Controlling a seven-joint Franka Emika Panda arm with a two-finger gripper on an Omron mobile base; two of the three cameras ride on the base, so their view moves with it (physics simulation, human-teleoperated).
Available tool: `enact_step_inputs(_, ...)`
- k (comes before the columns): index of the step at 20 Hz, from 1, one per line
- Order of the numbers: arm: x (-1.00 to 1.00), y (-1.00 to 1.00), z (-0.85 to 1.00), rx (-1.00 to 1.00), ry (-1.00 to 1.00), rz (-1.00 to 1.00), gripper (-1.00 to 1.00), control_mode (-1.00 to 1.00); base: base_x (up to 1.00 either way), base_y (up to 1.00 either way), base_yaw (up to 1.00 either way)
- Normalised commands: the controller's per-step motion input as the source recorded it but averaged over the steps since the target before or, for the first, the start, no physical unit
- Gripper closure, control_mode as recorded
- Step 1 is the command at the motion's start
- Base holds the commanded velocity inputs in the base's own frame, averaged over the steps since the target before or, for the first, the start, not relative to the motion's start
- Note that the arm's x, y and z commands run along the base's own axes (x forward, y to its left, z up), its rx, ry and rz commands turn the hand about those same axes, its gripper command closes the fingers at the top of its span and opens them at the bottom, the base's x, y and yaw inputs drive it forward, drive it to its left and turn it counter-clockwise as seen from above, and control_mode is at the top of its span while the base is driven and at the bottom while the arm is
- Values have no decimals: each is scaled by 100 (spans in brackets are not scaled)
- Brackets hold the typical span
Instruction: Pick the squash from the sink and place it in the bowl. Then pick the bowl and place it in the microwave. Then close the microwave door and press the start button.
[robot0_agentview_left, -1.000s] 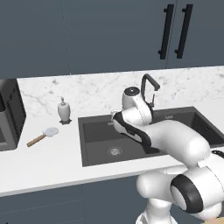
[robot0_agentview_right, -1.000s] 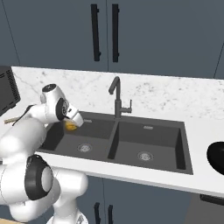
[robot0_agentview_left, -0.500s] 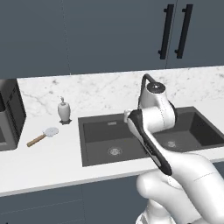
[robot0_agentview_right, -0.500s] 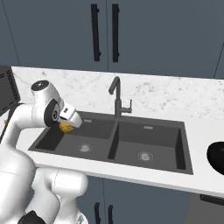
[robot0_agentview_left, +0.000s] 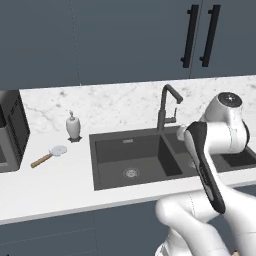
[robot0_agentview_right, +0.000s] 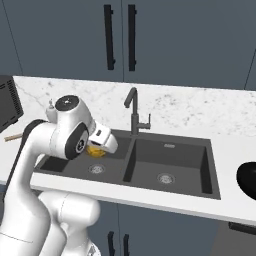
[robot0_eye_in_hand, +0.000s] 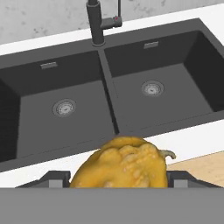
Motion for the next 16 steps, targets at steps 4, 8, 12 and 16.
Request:
enact_step_inputs(4, -39, -100, 17, 0, 0, 0, 100, -100, 0, 0, 0)
enact_step_inputs(8, -16, -100, 6, 0, 3, 0, 100, -100, 0, 0, 0)
enact_step_inputs(12, -13, -100, 8, 0, 2, 0, 100, -100, 0, 0, 0)
enact_step_inputs(16, -5, -100, 7, 0, 7, -1, 100, -100, 0, 0, 0)
